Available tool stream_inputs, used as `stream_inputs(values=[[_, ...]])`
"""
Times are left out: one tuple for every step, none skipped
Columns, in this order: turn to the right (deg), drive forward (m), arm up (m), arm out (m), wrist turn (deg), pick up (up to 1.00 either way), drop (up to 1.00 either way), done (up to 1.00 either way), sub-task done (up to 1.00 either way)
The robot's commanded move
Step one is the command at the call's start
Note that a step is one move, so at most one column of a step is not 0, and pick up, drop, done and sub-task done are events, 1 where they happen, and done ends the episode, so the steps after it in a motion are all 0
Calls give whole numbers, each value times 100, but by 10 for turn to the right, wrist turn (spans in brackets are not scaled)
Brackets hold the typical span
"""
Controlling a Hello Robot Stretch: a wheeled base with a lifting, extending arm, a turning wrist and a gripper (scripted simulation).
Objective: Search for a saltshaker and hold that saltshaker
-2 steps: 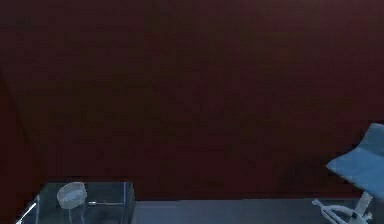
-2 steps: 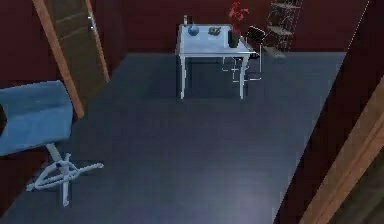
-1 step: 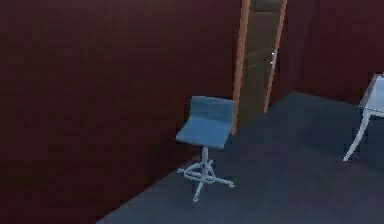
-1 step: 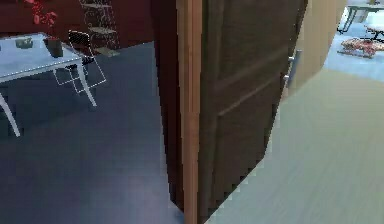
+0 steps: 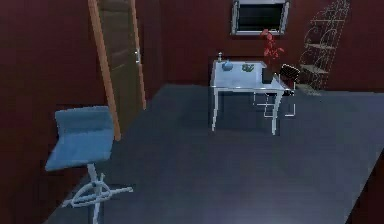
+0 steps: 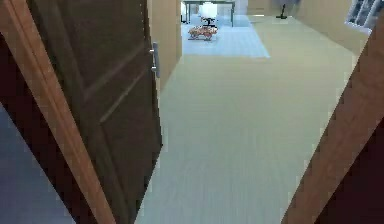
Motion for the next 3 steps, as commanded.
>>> stream_inputs(values=[[0,100,0,0,0,0,0,0,0],[30,0,0,0,0,0,0,0,0],[0,45,0,0,0,0,0,0,0]])
